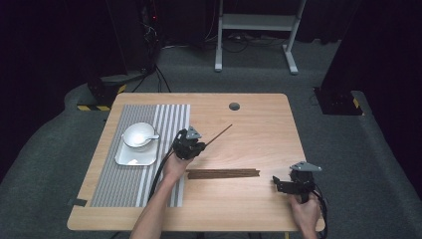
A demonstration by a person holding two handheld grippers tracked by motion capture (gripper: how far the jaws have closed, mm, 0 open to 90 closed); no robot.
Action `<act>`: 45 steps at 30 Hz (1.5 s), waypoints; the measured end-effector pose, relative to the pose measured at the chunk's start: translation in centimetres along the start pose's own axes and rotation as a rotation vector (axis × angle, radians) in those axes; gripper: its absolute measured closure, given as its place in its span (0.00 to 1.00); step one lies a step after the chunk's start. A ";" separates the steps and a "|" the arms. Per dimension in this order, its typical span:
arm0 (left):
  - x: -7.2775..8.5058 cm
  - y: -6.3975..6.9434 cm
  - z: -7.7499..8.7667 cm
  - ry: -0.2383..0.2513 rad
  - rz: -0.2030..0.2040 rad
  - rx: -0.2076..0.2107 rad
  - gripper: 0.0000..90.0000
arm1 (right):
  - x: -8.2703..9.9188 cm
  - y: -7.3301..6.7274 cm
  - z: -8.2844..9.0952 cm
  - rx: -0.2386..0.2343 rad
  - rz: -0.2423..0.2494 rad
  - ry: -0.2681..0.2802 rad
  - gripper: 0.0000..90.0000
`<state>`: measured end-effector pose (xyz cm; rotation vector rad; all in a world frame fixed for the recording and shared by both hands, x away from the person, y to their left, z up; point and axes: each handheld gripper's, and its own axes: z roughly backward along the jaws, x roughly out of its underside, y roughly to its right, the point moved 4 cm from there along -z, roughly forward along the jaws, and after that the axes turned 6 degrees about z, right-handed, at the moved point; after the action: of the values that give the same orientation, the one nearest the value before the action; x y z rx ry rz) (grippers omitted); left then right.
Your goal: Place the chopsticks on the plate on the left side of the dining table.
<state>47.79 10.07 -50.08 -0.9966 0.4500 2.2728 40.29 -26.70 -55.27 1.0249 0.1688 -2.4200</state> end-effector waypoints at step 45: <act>2.7 -1.4 7.3 0.065 -0.047 -0.137 0.94 | 0.0 0.0 0.0 -0.001 0.000 0.000 0.14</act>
<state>43.33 16.00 -47.35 -1.1396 0.2975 2.2584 40.24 -26.70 -55.27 1.0250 0.1704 -2.4193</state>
